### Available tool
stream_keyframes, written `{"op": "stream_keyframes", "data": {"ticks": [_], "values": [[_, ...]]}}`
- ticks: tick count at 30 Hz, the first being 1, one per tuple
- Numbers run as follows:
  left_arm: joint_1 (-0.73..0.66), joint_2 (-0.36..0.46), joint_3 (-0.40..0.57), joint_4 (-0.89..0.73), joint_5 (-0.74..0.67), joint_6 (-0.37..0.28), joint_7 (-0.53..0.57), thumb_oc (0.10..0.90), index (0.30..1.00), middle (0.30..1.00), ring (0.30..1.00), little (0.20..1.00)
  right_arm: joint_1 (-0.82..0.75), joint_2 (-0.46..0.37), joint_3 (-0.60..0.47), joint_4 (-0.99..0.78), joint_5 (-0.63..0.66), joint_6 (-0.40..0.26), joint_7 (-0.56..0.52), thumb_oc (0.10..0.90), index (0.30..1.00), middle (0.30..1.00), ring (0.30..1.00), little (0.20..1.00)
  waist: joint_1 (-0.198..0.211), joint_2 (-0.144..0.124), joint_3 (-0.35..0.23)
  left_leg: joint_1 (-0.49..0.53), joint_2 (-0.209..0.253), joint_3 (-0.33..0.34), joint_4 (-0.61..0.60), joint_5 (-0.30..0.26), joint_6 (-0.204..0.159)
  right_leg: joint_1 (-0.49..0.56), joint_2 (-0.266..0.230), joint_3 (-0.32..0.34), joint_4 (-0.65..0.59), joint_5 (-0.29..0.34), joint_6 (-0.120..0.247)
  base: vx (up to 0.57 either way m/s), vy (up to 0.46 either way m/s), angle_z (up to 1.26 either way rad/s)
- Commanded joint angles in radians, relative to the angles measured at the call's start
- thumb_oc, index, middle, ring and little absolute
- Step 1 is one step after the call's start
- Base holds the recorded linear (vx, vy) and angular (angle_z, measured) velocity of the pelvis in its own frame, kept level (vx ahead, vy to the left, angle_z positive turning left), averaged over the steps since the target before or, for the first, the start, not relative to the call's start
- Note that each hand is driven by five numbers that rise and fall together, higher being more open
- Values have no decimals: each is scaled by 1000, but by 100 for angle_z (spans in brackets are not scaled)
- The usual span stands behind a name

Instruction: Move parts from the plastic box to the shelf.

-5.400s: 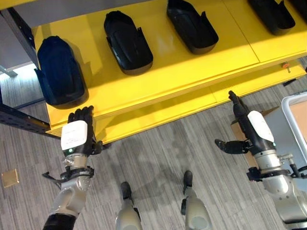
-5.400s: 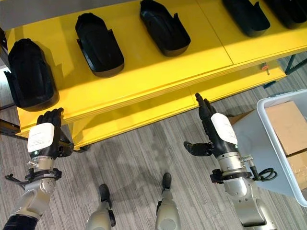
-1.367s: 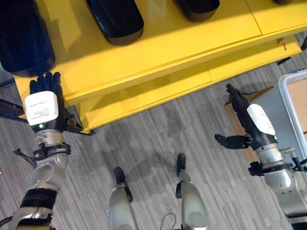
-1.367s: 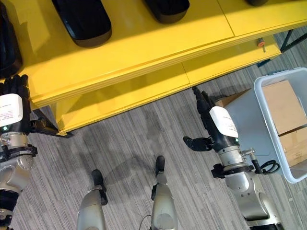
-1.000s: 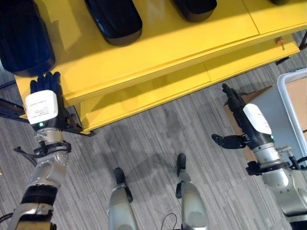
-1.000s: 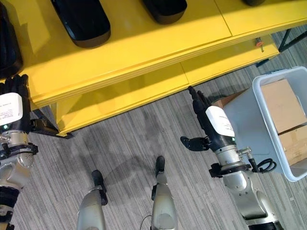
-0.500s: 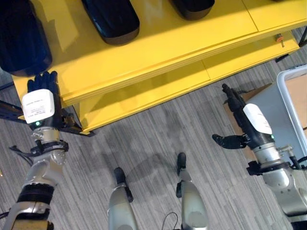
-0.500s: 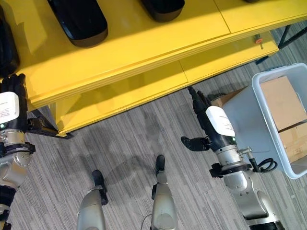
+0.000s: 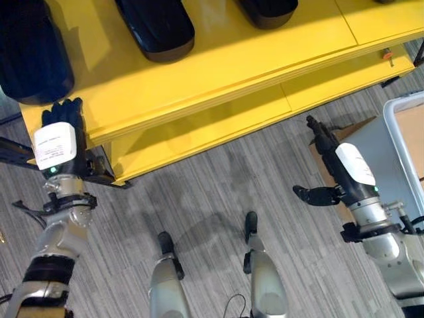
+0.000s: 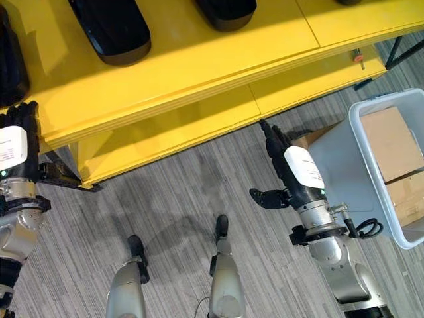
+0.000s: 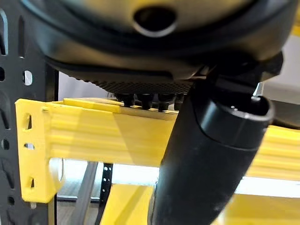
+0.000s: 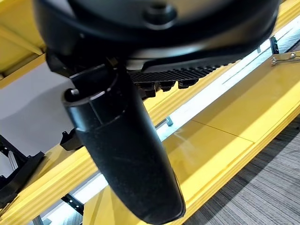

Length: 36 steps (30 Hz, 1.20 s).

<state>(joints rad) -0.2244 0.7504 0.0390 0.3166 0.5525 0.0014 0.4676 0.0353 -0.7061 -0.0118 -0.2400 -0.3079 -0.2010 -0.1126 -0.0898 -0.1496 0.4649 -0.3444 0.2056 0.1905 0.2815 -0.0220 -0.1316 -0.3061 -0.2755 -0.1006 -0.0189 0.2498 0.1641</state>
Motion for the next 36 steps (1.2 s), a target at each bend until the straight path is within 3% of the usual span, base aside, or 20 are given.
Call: {"op": "stream_keyframes", "data": {"ticks": [1, 6, 12, 13, 17, 20, 22, 23, 28, 36], "values": [[89, -37, -2, -41, -72, -98, -71, 900, 1000, 1000, 1000, 1000, -77, -37, -74, -77, 54, -53, -33, 900, 1000, 1000, 1000, 1000, -12, 6, -39, 60, -83, -5, -63, -15, 74, 29, 5, 4, 91, -85, -4, 0, 0, 0], [215, -95, -38, -150, -127, -171, -134, 900, 1000, 1000, 1000, 1000, -63, -18, -72, -71, 54, -61, -25, 900, 1000, 1000, 1000, 1000, 5, 23, -66, 104, -85, -22, -114, 8, 69, 72, 5, -20, 78, -86, -1, 41, -59, 8], [344, -151, -58, -210, -349, -256, -253, 900, 1000, 1000, 1000, 1000, -25, -5, -73, -61, 67, -77, -23, 900, 1000, 1000, 1000, 1000, 23, 44, -101, 172, -91, -41, -194, 49, 68, 137, 6, -61, 56, -89, 6, 63, -60, 8], [384, -184, -75, -238, -528, -285, -311, 900, 1000, 1000, 1000, 1000, -11, 5, -71, -55, 89, -85, -15, 900, 1000, 1000, 1000, 1000, 33, 56, -121, 197, -93, -47, -224, 65, 68, 161, 7, -78, 48, -92, 9, 94, -62, 8], [477, -262, -99, -304, -914, -292, -469, 900, 1000, 1000, 1000, 1000, 52, 64, -64, -29, 174, -88, 6, 900, 1000, 1000, 1000, 1000, 50, 83, -174, 254, -86, -69, -298, 109, 63, 226, 12, -126, 29, -105, 14, 87, -90, 30], [524, -317, -103, -350, -1109, -275, -538, 900, 1000, 1000, 1000, 1000, 107, 99, -50, -32, 235, -97, 32, 900, 1000, 1000, 1000, 1000, 58, 93, -209, 282, -76, -84, -333, 133, 55, 269, 20, -162, 16, -114, 15, 44, -87, 26], [527, -316, -102, -352, -1112, -274, -540, 900, 1000, 1000, 1000, 1000, 109, 98, -50, -33, 237, -98, 33, 900, 1000, 1000, 1000, 1000, 57, 93, -210, 284, -75, -86, -335, 134, 54, 271, 21, -164, 15, -114, 14, 13, -64, 25], [553, -337, -125, -390, -1229, -259, -585, 900, 1000, 1000, 1000, 1000, 139, 132, -30, -33, 342, -105, 62, 900, 1000, 1000, 1000, 1000, 64, 104, -252, 294, -67, -105, -357, 156, 43, 307, 31, -189, 0, -121, 15, 19, -110, 13], [562, -331, -180, -416, -1299, -257, -609, 900, 1000, 1000, 1000, 1000, 148, 208, 23, -13, 645, -125, 127, 900, 1000, 1000, 1000, 1000, 69, 123, -314, 291, -56, -125, -369, 183, 22, 348, 41, -224, -19, -127, 17, -27, -59, 20], [578, -356, -177, -406, -1268, -264, -588, 900, 1000, 1000, 1000, 1000, 154, 218, 97, 26, 721, -97, 160, 900, 1000, 1000, 1000, 1000, 65, 131, -384, 317, -48, -113, -369, 175, 19, 374, 49, -213, -52, -115, 17, -7, -13, 3]]}}
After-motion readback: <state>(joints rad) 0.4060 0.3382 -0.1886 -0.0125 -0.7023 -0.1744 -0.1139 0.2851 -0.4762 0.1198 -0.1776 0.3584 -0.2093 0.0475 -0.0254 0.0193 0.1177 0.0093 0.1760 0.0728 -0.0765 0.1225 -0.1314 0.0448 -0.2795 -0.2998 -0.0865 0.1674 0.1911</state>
